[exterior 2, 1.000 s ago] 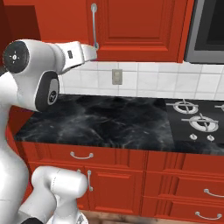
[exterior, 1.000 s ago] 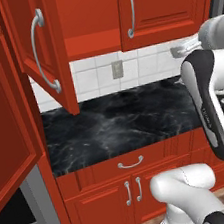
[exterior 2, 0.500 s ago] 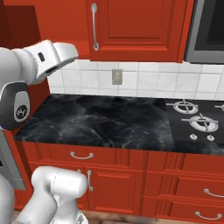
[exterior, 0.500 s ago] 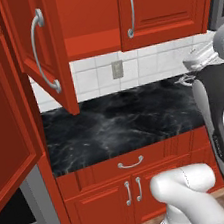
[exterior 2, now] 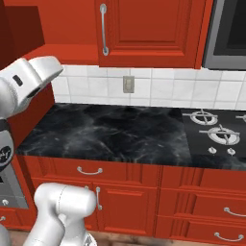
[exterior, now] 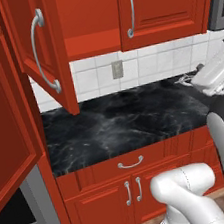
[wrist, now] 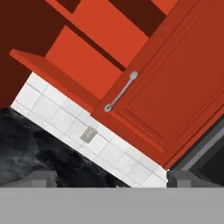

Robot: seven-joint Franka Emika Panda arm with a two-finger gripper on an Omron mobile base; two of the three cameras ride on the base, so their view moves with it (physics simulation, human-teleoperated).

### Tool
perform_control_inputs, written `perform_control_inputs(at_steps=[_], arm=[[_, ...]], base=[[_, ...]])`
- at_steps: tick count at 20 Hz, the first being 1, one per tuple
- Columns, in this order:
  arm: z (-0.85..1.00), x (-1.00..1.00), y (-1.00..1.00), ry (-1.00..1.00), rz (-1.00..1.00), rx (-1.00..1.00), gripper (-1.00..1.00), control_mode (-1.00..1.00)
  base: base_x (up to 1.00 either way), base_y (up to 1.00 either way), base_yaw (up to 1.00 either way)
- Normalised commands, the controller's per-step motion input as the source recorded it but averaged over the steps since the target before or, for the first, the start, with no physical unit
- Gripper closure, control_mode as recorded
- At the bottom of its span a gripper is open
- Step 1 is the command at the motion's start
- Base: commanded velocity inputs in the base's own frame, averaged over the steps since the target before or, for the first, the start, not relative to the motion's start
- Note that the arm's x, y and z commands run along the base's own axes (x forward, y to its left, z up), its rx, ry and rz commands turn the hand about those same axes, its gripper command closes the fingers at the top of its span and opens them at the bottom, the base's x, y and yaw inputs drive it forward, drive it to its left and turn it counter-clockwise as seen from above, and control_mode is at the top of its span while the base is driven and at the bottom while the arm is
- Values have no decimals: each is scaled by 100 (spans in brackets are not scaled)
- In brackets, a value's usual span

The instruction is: Close all open cabinet doors.

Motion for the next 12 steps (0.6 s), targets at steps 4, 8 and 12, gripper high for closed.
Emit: perform_control_inputs(at_steps=[4,8,12], arm=[[0,-36,10,0,29,-7,-100,-100],[0,-37,21,0,32,-6,-100,-100],[0,-24,56,0,22,-11,-100,-100]], base=[[0,0,0],[0,0,0],[0,0,0]])
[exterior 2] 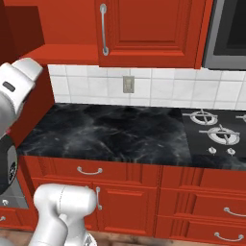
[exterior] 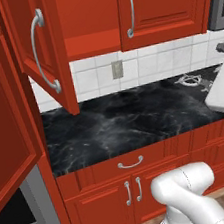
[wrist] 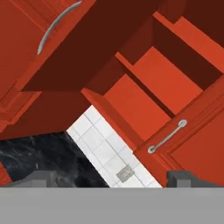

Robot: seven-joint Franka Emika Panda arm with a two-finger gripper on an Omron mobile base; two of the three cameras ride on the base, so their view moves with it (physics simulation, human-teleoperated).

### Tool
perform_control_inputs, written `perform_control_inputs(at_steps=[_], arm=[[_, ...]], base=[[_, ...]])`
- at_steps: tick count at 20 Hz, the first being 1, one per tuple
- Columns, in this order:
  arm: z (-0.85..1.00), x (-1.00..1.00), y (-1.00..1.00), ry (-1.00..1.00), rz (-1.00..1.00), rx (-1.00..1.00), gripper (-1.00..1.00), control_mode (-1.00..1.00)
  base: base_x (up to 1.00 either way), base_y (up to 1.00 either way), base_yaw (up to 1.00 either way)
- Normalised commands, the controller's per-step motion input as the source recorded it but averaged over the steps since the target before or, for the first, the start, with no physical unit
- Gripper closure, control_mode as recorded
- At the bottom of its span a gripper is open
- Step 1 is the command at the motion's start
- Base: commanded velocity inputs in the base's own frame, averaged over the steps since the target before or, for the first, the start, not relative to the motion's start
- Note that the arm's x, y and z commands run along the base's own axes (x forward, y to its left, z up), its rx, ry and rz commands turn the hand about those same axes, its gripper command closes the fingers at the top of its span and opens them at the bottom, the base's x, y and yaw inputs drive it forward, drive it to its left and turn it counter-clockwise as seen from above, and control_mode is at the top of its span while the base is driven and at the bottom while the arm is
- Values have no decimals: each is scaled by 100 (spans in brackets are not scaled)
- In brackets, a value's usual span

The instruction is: Close all open cabinet doors.

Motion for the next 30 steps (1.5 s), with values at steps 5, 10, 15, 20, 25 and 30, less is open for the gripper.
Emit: perform_control_inputs(at_steps=[5,10,15,20,25,30], arm=[[-3,-4,78,0,6,-20,-100,-100],[-2,-7,63,0,0,-20,-100,-100],[-3,-7,53,-2,0,-19,-100,-100],[0,0,36,-1,0,-16,-100,-100],[0,0,18,0,1,-12,-100,-100],[0,0,7,0,8,-7,-100,-100]], base=[[0,0,0],[0,0,0],[0,0,0],[0,0,0],[0,0,0],[0,0,0]])
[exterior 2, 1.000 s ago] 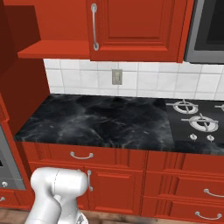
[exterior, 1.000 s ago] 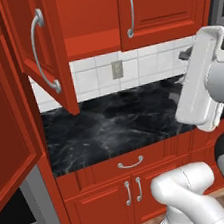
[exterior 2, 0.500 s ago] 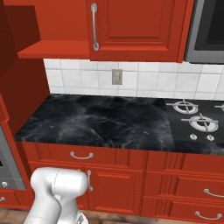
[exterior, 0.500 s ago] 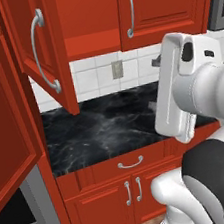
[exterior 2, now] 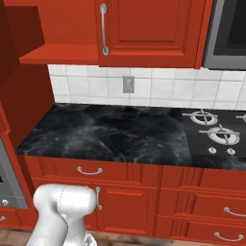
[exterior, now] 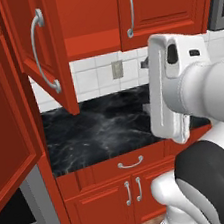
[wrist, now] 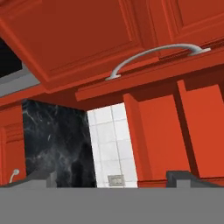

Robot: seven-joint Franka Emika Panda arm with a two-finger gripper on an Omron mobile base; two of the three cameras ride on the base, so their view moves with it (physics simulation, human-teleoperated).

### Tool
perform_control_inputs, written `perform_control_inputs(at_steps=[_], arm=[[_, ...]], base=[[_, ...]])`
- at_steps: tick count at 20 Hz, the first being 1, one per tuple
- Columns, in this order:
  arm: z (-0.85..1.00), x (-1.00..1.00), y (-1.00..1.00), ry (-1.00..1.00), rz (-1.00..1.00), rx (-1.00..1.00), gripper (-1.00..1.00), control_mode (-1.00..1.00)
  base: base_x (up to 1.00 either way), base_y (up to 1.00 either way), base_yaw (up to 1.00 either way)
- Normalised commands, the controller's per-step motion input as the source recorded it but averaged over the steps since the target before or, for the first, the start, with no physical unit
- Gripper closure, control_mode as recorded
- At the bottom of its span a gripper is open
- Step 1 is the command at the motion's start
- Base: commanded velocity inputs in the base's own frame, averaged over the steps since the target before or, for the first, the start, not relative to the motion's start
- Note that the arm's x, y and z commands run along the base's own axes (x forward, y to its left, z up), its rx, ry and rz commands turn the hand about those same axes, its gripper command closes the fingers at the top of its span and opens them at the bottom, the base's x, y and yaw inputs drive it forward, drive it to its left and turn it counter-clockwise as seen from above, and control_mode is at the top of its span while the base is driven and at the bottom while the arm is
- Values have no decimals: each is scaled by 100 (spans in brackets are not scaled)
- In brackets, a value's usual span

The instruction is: Close all open cabinet doors.

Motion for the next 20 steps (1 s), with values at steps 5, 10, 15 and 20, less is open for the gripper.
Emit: perform_control_inputs(at_steps=[5,10,15,20], arm=[[-7,0,12,0,17,-5,-100,-100],[-18,0,22,0,20,-6,-100,-100],[-22,0,43,0,15,-7,-100,-100],[-13,7,46,0,9,-6,-100,-100]], base=[[0,0,0],[0,0,0],[0,0,0],[0,0,0]])
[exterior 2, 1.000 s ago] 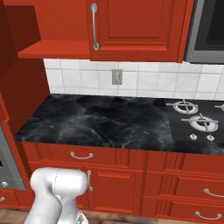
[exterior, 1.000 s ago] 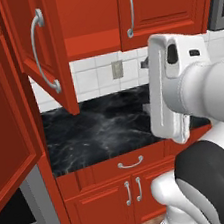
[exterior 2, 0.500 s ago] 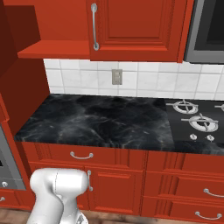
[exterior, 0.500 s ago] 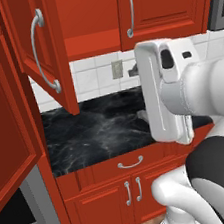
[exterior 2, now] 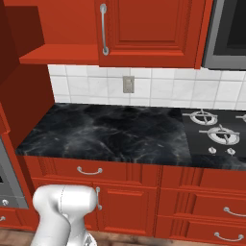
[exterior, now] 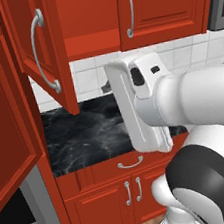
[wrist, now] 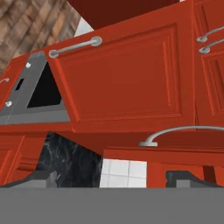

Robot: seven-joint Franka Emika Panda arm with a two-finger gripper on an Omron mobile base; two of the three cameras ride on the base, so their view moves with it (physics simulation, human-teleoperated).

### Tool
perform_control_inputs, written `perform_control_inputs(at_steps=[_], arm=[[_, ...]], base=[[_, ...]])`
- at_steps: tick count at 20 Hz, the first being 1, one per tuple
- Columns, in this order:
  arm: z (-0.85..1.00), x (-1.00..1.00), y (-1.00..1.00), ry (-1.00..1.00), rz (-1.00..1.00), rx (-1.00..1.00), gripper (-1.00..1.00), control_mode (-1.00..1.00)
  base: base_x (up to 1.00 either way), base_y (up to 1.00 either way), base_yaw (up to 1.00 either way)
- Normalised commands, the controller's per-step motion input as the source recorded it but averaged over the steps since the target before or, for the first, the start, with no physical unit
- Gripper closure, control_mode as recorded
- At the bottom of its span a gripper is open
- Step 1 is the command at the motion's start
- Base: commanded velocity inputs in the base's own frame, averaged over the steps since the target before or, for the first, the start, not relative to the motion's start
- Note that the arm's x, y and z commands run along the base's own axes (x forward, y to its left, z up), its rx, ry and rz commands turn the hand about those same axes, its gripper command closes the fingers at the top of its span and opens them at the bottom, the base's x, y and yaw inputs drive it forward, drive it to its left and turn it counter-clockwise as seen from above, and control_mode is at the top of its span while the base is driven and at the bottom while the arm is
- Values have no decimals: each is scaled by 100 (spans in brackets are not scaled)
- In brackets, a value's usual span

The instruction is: Close all open cabinet doors.

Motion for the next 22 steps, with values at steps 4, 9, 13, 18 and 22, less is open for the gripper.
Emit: perform_control_inputs(at_steps=[4,9,13,18,22], arm=[[-1,13,33,0,4,-5,-100,-100],[0,21,13,0,0,-3,-100,-100],[0,25,12,0,0,-3,-100,-100],[-4,27,16,0,0,-4,-100,-100],[-3,24,21,-1,-1,-4,-100,-100]], base=[[0,0,0],[0,0,0],[0,0,0],[0,0,0],[0,0,0]])
